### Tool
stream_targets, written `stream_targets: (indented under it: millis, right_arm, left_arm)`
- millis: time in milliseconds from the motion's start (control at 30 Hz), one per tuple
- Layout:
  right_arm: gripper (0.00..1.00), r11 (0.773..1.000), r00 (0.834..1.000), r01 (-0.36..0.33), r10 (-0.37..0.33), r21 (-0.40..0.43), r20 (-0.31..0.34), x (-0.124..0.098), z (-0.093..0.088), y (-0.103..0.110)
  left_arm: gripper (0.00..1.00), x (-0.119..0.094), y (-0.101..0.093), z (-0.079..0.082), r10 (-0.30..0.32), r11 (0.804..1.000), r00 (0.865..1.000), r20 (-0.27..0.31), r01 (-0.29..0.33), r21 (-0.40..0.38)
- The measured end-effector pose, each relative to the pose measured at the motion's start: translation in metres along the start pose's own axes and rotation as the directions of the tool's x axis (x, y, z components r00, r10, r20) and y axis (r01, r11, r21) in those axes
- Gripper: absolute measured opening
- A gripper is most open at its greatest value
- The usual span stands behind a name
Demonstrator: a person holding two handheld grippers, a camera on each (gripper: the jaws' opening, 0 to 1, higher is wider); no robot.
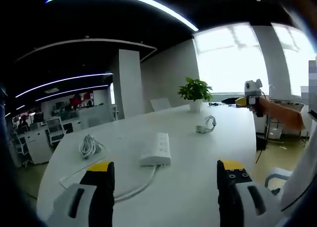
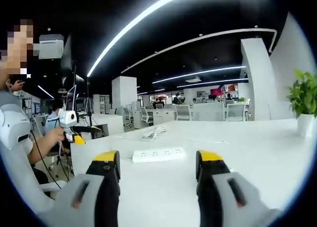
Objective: Straighten the power strip on the desk, plug the charger into it
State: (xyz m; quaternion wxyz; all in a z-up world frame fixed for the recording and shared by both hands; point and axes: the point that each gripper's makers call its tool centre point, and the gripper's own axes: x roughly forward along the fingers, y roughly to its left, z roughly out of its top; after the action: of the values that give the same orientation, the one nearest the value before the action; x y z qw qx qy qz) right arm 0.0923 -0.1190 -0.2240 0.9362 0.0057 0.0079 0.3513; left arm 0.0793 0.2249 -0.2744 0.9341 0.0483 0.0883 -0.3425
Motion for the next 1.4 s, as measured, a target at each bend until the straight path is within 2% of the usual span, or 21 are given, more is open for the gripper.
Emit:
stream_targets:
  millis: [367, 467, 600, 733, 967, 1200, 1400]
  right_arm:
    - [0.63, 1.000, 1.000, -0.017, 0.017, -0.012, -0.022, 0.007, -0.004, 0.004]
    - [0.64, 0.999, 0.999, -0.028, 0.027, -0.018, -0.044, 0.010, -0.009, 0.006]
    - [0.64, 0.999, 0.997, -0.049, 0.047, -0.022, -0.069, 0.013, -0.016, 0.012]
    - [0.65, 0.996, 0.993, -0.062, 0.055, -0.066, -0.103, 0.019, -0.026, 0.016]
    - [0.65, 0.996, 0.994, -0.068, 0.062, -0.065, -0.087, 0.026, -0.025, 0.015]
    - [0.64, 0.994, 0.994, -0.071, 0.064, -0.080, -0.088, 0.030, -0.022, 0.011]
    - [0.64, 0.995, 0.994, -0.072, 0.065, -0.066, -0.091, 0.036, -0.028, 0.005]
  left_arm:
    - [0.88, 0.007, 0.005, 0.000, 0.005, 1.000, 1.000, -0.006, -0.005, -0.003]
    - [0.89, 0.012, 0.007, -0.002, 0.009, 1.000, 1.000, -0.026, -0.009, 0.020]
    - [0.89, 0.019, 0.011, 0.001, 0.015, 0.999, 1.000, -0.015, -0.015, 0.029]
    - [0.89, 0.032, 0.009, 0.000, -0.002, 1.000, 1.000, -0.026, 0.003, 0.031]
    - [0.89, 0.052, 0.007, -0.009, -0.006, 0.999, 0.999, -0.039, 0.008, 0.043]
    - [0.88, 0.061, 0.013, -0.017, -0.010, 1.000, 0.999, -0.042, 0.011, 0.003]
    - [0.88, 0.069, 0.018, -0.020, -0.007, 1.000, 0.999, -0.050, 0.007, -0.014]
